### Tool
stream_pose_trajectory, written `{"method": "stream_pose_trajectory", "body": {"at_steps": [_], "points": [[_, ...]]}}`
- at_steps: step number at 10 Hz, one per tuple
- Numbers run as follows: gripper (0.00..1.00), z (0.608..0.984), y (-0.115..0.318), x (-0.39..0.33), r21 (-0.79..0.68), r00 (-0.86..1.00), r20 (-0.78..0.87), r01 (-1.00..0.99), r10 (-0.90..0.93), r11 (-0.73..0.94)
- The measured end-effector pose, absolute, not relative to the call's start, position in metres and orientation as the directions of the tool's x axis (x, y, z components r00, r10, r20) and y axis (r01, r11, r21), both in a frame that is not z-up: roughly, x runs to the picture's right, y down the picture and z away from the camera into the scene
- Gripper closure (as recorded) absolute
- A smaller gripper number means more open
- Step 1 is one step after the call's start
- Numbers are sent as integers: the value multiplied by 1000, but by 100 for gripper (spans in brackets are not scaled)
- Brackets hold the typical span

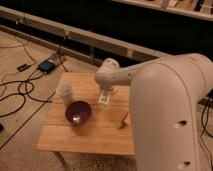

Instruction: Place the bottle in the ceramic bowl

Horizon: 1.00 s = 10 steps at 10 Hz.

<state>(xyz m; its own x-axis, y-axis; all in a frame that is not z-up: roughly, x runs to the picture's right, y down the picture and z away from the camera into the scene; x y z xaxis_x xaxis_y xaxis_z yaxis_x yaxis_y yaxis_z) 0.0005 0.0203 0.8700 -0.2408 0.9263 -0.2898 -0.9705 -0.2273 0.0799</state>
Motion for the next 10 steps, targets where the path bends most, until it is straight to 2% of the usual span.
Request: {"method": "stream_pose_trajectory", "body": {"at_steps": [10], "points": [[100, 864, 25, -10, 69, -252, -314, -968, 915, -243]]}}
